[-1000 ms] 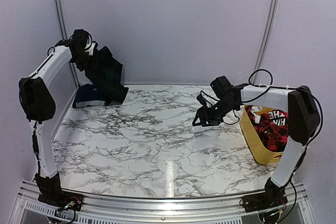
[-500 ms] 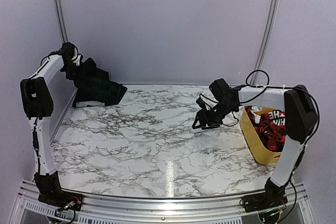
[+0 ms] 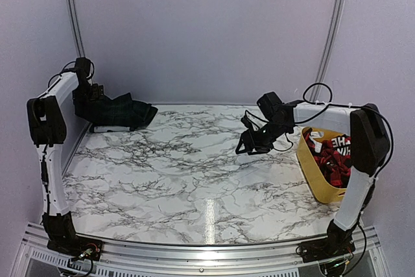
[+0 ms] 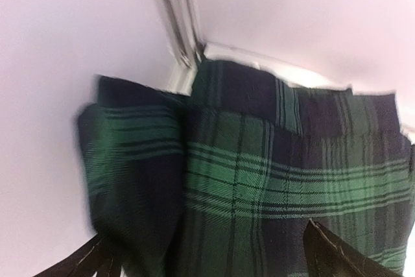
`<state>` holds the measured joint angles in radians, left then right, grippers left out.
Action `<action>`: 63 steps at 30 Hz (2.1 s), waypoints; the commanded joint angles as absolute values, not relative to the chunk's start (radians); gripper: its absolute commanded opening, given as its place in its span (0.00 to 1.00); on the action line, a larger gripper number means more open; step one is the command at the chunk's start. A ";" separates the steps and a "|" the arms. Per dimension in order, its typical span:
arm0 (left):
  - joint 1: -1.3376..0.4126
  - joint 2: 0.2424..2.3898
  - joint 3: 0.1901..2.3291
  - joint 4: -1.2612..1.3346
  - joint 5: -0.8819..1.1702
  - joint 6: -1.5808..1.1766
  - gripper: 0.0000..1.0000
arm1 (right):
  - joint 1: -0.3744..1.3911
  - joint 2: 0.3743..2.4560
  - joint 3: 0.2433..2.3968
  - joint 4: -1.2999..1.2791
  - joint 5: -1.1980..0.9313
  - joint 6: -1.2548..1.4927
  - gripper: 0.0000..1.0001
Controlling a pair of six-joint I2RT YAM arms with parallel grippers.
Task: Fold and stack the mixed laundry pile
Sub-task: Move the square-folded skirt to the corner of the board, then reset both arms
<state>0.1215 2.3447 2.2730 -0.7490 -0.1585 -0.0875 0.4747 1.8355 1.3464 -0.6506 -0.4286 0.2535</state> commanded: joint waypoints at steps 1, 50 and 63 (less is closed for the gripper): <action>0.126 2.193 2.264 -0.690 -0.221 -0.152 0.99 | 0.468 1.846 1.411 -0.670 -0.416 0.250 0.60; -0.309 1.565 1.566 -0.589 -0.054 -0.249 0.99 | 0.306 1.436 1.283 -0.514 -0.348 0.287 0.99; -0.485 1.160 0.931 -0.537 -0.053 -0.409 0.99 | 0.418 1.202 0.804 -0.259 -0.457 0.402 0.99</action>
